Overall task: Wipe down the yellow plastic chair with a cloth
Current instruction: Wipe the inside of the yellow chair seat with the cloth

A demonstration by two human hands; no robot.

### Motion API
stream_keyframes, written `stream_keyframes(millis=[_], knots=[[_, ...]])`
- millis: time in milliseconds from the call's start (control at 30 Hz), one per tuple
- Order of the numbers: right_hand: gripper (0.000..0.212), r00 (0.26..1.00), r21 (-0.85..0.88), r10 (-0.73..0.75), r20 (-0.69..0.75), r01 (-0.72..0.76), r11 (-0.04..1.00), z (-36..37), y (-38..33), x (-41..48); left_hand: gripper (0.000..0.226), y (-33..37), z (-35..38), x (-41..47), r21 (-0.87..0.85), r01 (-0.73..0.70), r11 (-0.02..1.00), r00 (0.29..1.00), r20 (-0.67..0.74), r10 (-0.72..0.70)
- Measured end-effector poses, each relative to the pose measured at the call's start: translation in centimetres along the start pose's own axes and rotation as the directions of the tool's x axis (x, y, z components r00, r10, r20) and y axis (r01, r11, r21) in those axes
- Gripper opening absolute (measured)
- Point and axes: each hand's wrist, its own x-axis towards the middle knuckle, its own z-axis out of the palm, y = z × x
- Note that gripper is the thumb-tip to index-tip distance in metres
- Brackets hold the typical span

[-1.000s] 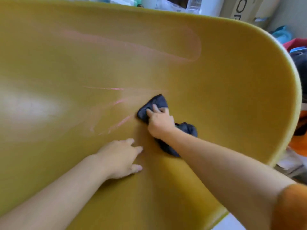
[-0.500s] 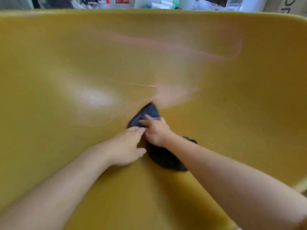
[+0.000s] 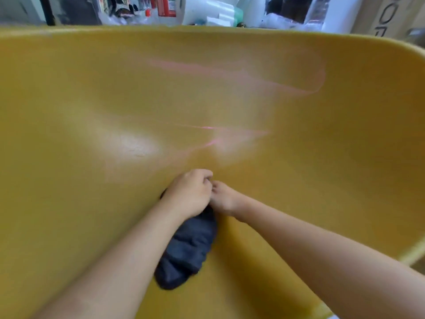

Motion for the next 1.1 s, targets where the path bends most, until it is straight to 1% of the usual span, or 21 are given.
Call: stream_keyframes(millis=[33, 67, 100, 167, 200, 267, 300, 400, 467, 500, 567, 633, 667, 733, 767, 833, 900, 933, 967, 1033, 1100], knots=[[0.023, 0.998, 0.202, 0.003, 0.059, -0.015, 0.979, -0.4, 0.2, -0.8, 0.030, 0.5, 1.0, 0.1, 0.003, 0.016, 1.000, 0.998, 0.057, -0.016], [0.022, 0.999, 0.290, -0.005, 0.035, -0.005, 0.957, -1.4, 1.2, -1.2, 0.031, 0.5, 1.9, 0.2, 0.040, 0.036, 0.999, 0.992, 0.123, -0.040], [0.023, 0.998, 0.234, -0.015, -0.057, 0.028, 0.972, -2.6, 2.4, -1.4, 0.037, 0.3, 2.6, 0.2, 0.133, 0.043, 0.990, 0.981, 0.183, -0.067], [0.035, 0.946, -0.101, -0.043, -0.321, 0.011, 0.995, -5.1, 5.9, -0.9, 0.057, -0.6, 4.1, -0.1, 0.406, 0.047, 0.913, 0.968, 0.206, -0.142], [0.040, 0.915, -0.280, -0.062, -0.400, -0.057, 0.958, -5.8, 7.5, -0.7, 0.060, -1.1, 4.7, -0.4, 0.527, 0.045, 0.849, 0.974, 0.167, -0.156], [0.046, 0.921, -0.556, -0.113, -0.374, -0.125, 0.821, -6.0, 9.9, -0.3, 0.056, -2.5, 4.8, -0.2, 0.639, 0.007, 0.770, 0.986, 0.126, -0.113], [0.047, 0.936, -0.628, -0.127, -0.329, -0.116, 0.770, -5.6, 10.6, -0.2, 0.054, -3.3, 4.1, 0.4, 0.662, -0.008, 0.750, 0.990, 0.111, -0.088], [0.050, 0.951, -0.678, -0.139, -0.278, -0.091, 0.729, -4.9, 11.2, -0.1, 0.053, -7.2, -0.4, 3.5, 0.732, 0.128, 0.669, 0.986, -0.022, -0.165], [0.051, 0.947, -0.677, -0.142, -0.288, -0.096, 0.729, -5.2, 11.5, -0.2, 0.053, -8.5, -1.9, 4.5, 0.744, 0.227, 0.628, 0.968, -0.104, -0.226], [0.051, 0.944, -0.673, -0.147, -0.295, -0.096, 0.733, -5.2, 11.6, -0.2, 0.054, -8.3, -1.5, 4.5, 0.740, 0.218, 0.636, 0.971, -0.096, -0.221], [0.051, 0.941, -0.653, -0.144, -0.307, -0.098, 0.751, -5.0, 11.5, 0.0, 0.054, -6.2, 0.9, 3.3, 0.709, 0.057, 0.703, 0.988, 0.060, -0.140], [0.048, 0.940, -0.630, -0.168, -0.297, -0.061, 0.774, -4.5, 10.6, 0.3, 0.052, -3.4, 3.9, 0.4, 0.610, -0.205, 0.766, 0.951, 0.308, 0.009], [0.047, 0.944, -0.628, -0.191, -0.269, -0.022, 0.778, -4.0, 10.1, 0.4, 0.051, -2.6, 4.5, -1.1, 0.561, -0.304, 0.770, 0.917, 0.393, 0.075], [0.046, 0.954, -0.638, -0.224, -0.200, 0.046, 0.769, -3.1, 9.7, 0.5, 0.049, -3.9, 2.7, -1.9, 0.603, -0.376, 0.704, 0.900, 0.417, 0.123], [0.047, 0.957, -0.647, -0.229, -0.179, 0.061, 0.760, -3.0, 9.7, 0.4, 0.049, -5.7, 0.8, -1.4, 0.690, -0.307, 0.655, 0.932, 0.358, 0.060], [0.046, 0.958, -0.670, -0.227, -0.177, 0.052, 0.741, -3.0, 9.7, 0.3, 0.049, -9.7, -5.1, -0.3, 0.838, 0.039, 0.544, 0.987, 0.053, -0.153], [0.043, 0.950, -0.650, -0.220, -0.220, 0.025, 0.759, -3.0, 8.9, 0.0, 0.051, -11.8, -8.9, 0.5, 0.840, 0.311, 0.444, 0.941, -0.207, -0.269], [0.040, 0.944, -0.590, -0.224, -0.244, 0.039, 0.806, -2.5, 8.2, 0.1, 0.053, -11.5, -8.6, 0.5, 0.814, 0.341, 0.469, 0.930, -0.221, -0.292], [0.039, 0.934, -0.489, -0.240, -0.264, 0.085, 0.868, -1.8, 7.2, 0.3, 0.053, -10.5, -7.0, 0.5, 0.789, 0.297, 0.538, 0.944, -0.159, -0.289], [0.041, 0.918, -0.239, -0.294, -0.266, 0.233, 0.943, 0.2, 4.9, 0.5, 0.053, -6.7, -1.2, -0.7, 0.708, 0.049, 0.704, 0.978, 0.107, -0.176], [0.045, 0.900, -0.115, -0.344, -0.267, 0.325, 0.939, 2.0, 3.7, 0.5, 0.052, -4.2, 3.0, -3.5, 0.636, -0.203, 0.744, 0.946, 0.323, -0.018]])
